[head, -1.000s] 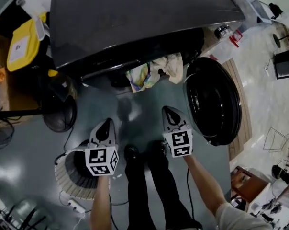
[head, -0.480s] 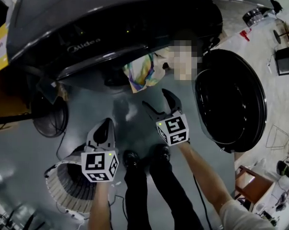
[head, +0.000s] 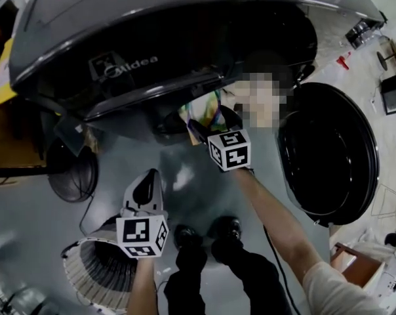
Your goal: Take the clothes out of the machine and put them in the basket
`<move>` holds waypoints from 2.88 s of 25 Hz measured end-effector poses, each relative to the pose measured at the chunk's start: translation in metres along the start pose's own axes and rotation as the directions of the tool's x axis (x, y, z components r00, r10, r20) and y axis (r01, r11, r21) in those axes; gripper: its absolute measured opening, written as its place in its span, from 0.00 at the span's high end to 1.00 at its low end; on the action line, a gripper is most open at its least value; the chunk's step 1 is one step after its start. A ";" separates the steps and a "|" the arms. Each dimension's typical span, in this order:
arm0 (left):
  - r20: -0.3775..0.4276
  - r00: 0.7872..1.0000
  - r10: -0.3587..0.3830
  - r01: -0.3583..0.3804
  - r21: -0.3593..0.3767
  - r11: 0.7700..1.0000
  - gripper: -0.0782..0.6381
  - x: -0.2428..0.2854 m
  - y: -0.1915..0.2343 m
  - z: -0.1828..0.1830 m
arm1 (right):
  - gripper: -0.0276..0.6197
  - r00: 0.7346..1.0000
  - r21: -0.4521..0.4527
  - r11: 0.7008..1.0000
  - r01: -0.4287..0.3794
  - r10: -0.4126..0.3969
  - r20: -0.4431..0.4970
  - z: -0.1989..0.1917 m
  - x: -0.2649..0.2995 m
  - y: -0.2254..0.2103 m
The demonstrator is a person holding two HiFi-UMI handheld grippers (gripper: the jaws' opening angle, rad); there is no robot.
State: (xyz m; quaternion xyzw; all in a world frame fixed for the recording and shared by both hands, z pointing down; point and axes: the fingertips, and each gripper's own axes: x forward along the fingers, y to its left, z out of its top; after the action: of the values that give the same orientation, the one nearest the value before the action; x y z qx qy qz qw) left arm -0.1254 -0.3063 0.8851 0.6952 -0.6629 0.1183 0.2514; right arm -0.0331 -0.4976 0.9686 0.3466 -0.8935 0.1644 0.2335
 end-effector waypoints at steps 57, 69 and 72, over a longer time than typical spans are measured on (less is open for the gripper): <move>0.092 0.995 0.028 -0.028 0.008 1.000 0.87 -0.207 -0.135 0.293 | 0.76 0.991 -0.081 0.991 0.110 -0.103 0.079 0.243 -0.447 0.046; 0.189 0.981 0.030 -0.043 0.065 0.997 0.87 -0.279 -0.194 0.385 | 0.76 0.977 -0.204 0.971 0.125 -0.085 0.195 0.346 -0.560 0.044; 0.208 0.977 0.041 -0.056 0.067 0.996 0.87 -0.299 -0.198 0.394 | 0.76 0.973 -0.226 0.967 0.113 -0.061 0.224 0.364 -0.573 0.050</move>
State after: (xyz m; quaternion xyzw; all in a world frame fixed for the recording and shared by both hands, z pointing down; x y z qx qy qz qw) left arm -0.0253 -0.2488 0.3651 0.6961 -0.6974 0.0756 0.1529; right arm 0.1947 -0.3176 0.3535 0.3711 -0.9106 0.0073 0.1821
